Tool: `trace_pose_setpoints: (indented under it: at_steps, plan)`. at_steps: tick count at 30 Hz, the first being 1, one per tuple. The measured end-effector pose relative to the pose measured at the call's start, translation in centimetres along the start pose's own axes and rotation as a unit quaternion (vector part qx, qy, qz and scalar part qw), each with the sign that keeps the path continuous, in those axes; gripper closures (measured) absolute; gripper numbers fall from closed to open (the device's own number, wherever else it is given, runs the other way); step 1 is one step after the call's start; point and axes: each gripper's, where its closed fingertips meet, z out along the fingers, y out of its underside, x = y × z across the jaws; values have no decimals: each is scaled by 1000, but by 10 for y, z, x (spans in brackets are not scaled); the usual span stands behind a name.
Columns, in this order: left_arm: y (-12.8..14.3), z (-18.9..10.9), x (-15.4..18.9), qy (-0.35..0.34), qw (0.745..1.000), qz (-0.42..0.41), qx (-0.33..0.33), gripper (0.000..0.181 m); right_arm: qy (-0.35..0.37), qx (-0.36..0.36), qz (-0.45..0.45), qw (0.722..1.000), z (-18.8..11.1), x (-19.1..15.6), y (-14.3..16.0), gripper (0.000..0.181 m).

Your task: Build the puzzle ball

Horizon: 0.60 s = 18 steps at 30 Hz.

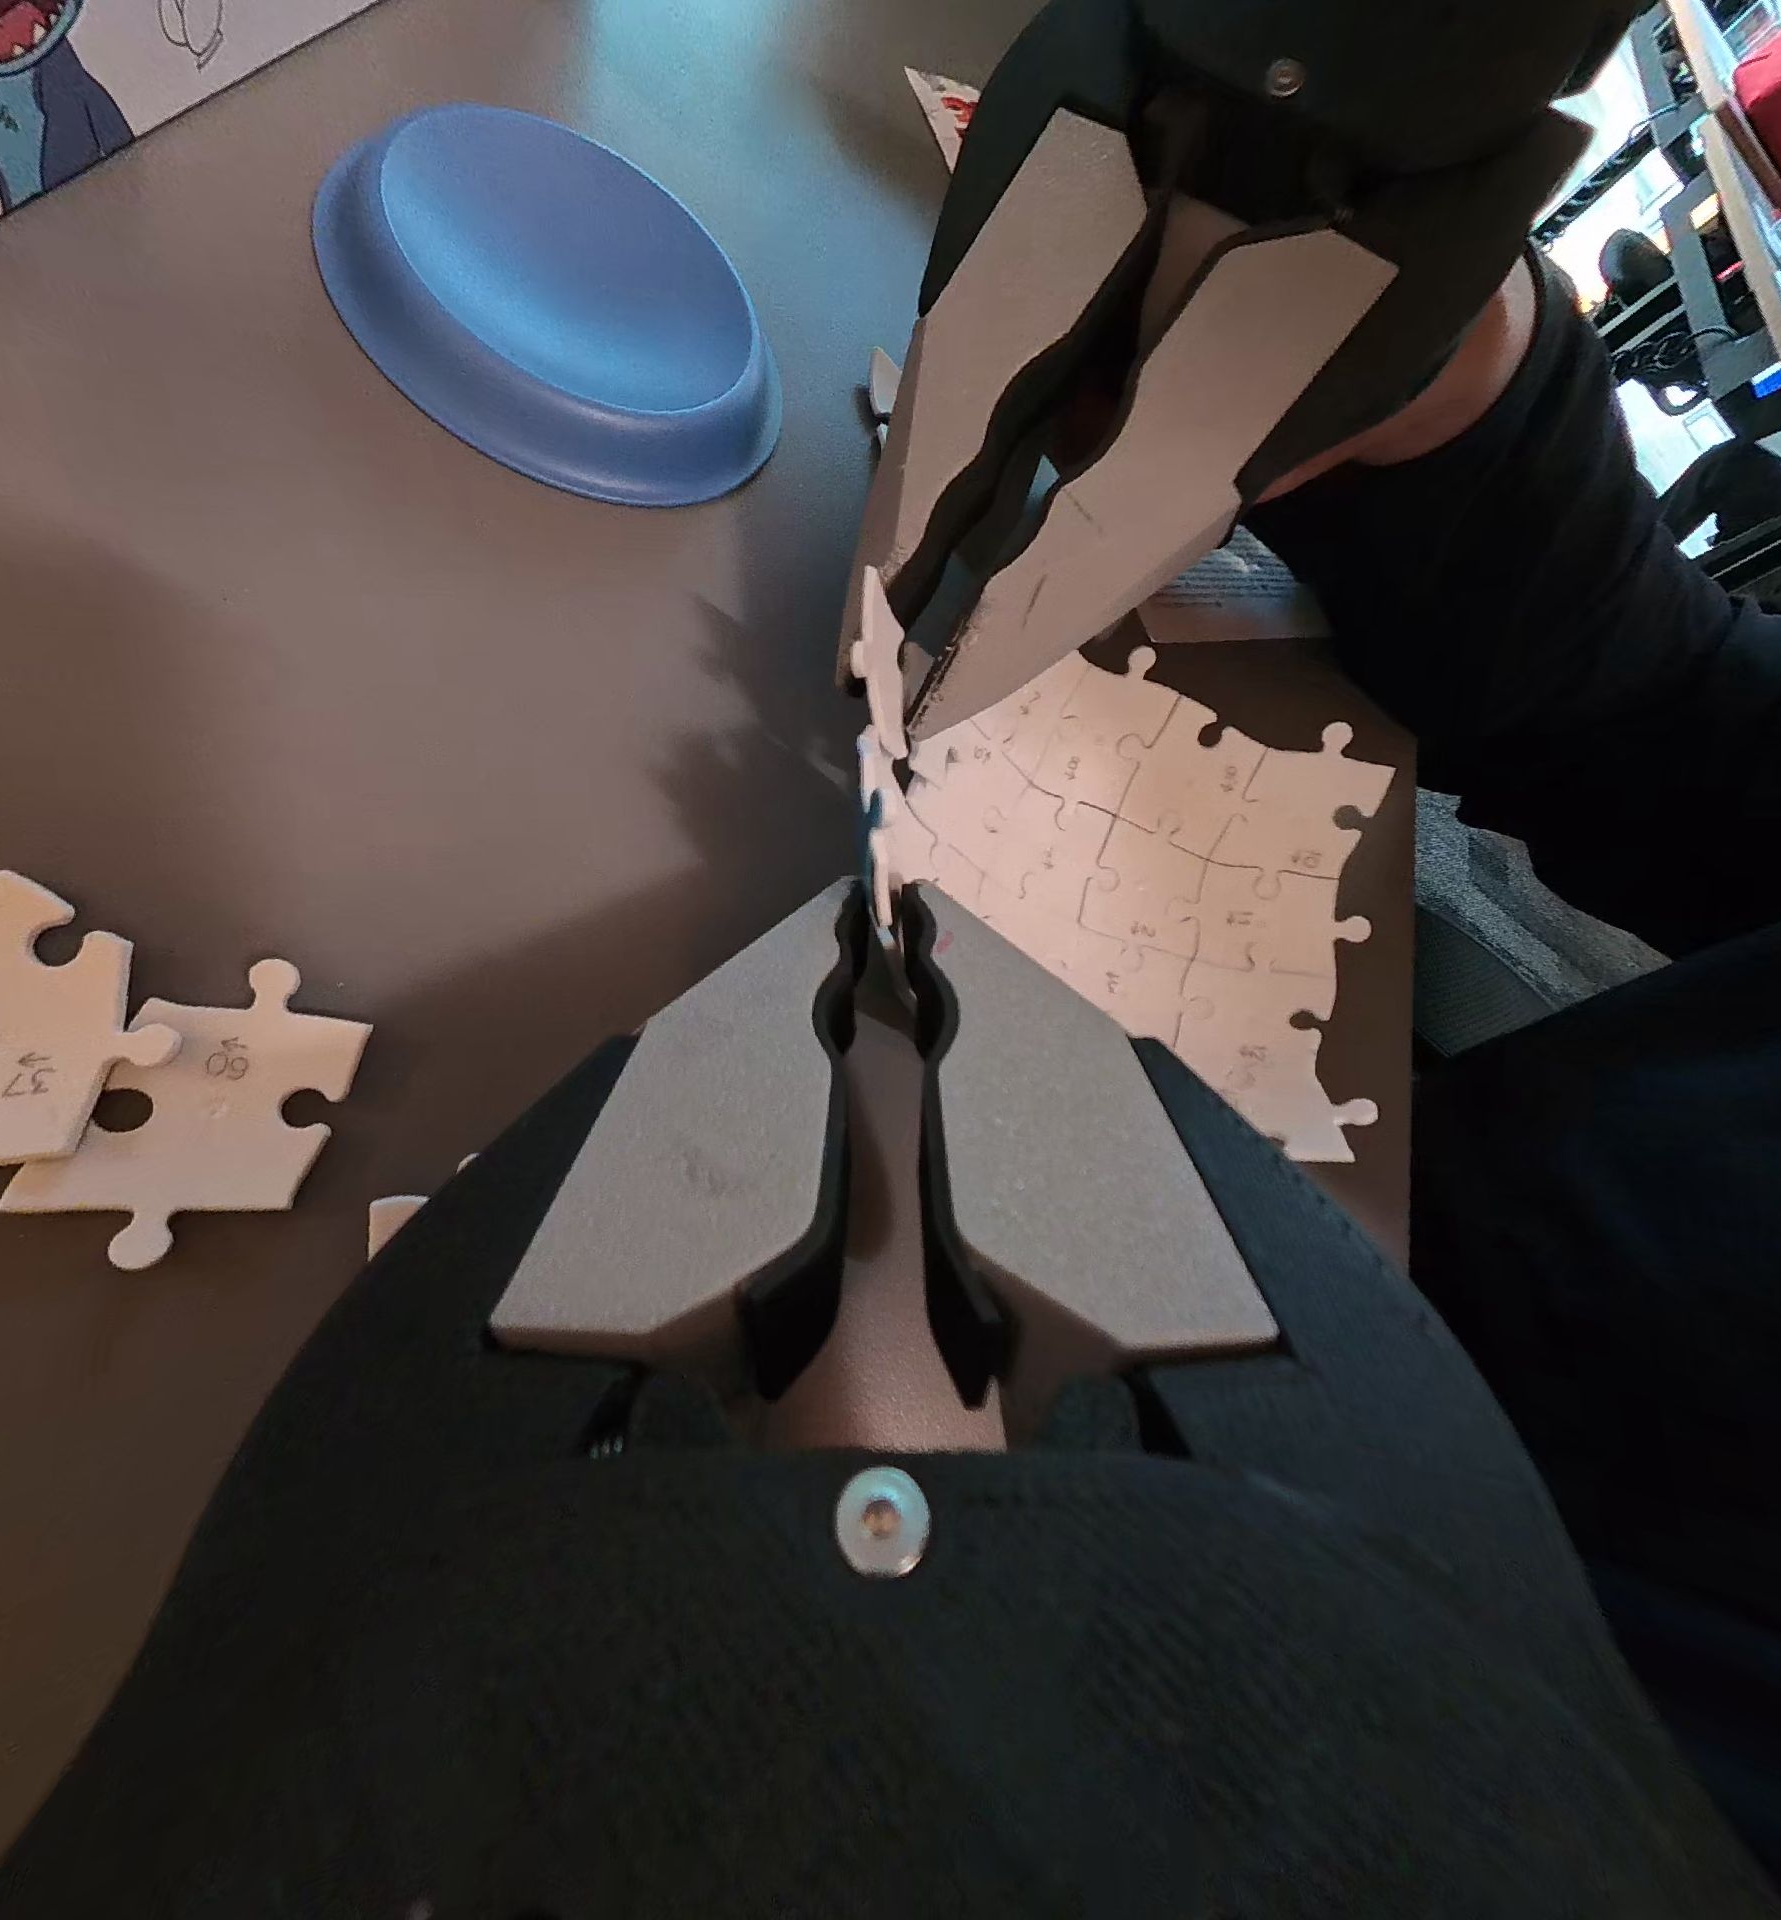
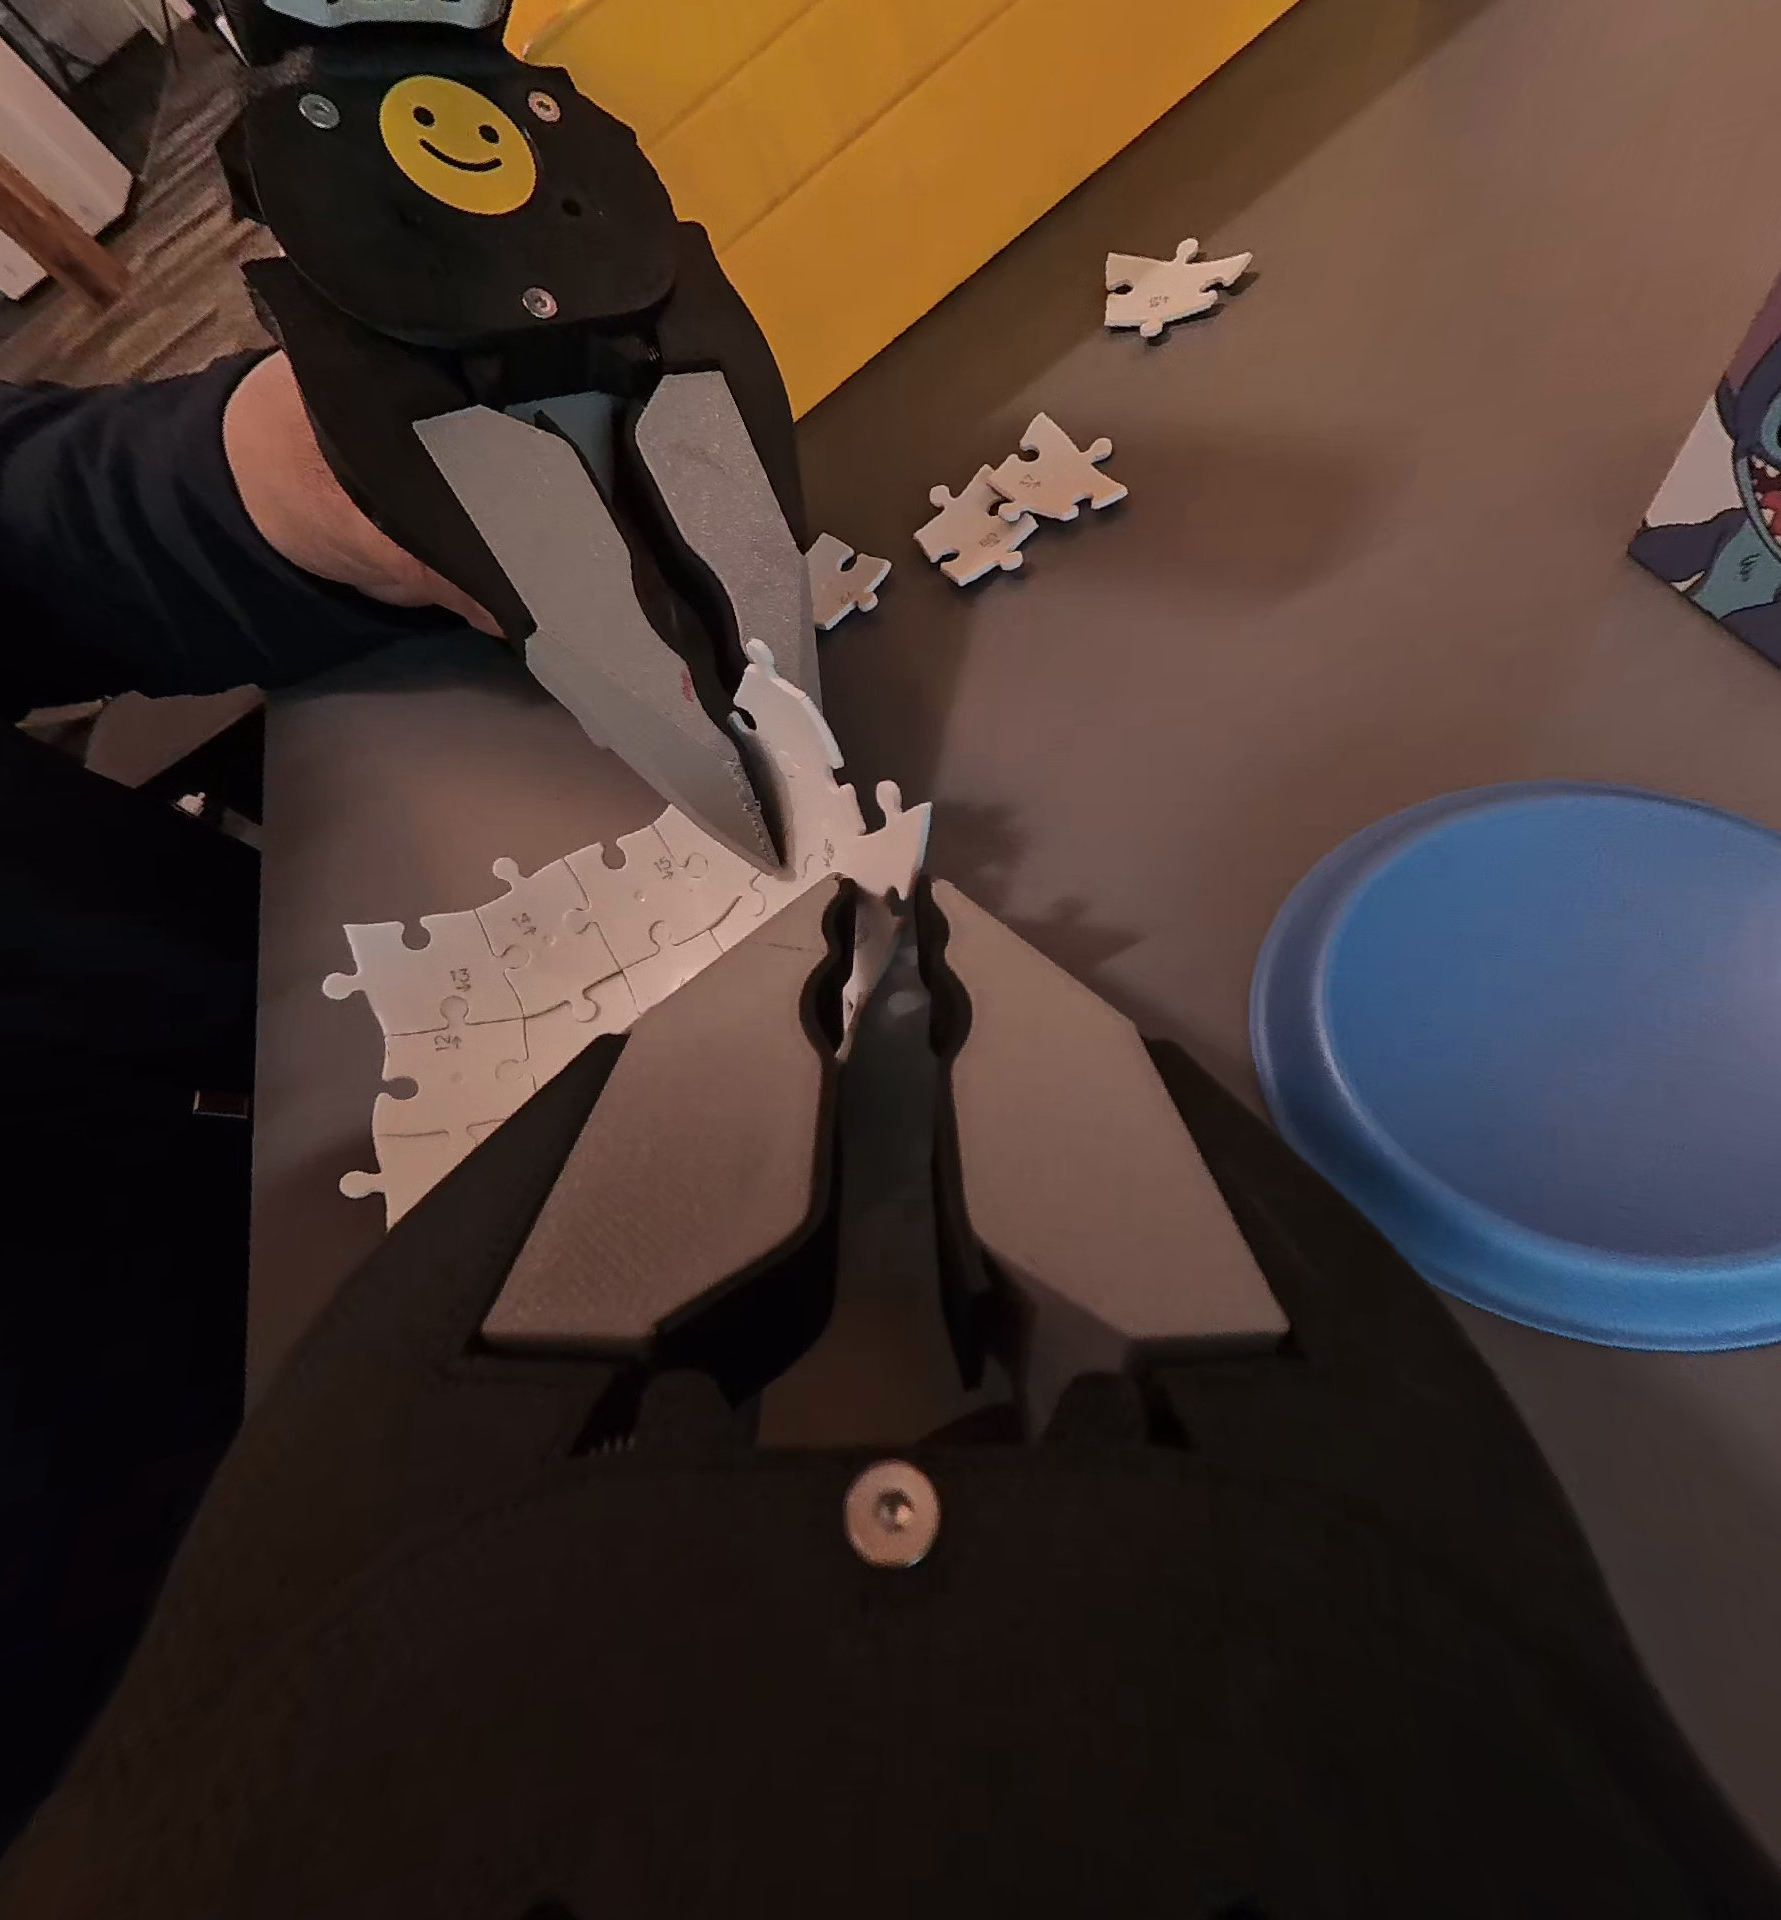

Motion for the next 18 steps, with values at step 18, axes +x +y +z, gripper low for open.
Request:
trace_pose_setpoints:
  at_steps: [18]
  plan:
    - [0,0,0,1,1000,0,0,178,-18,18,-3,1000,0,-5,-6,181]
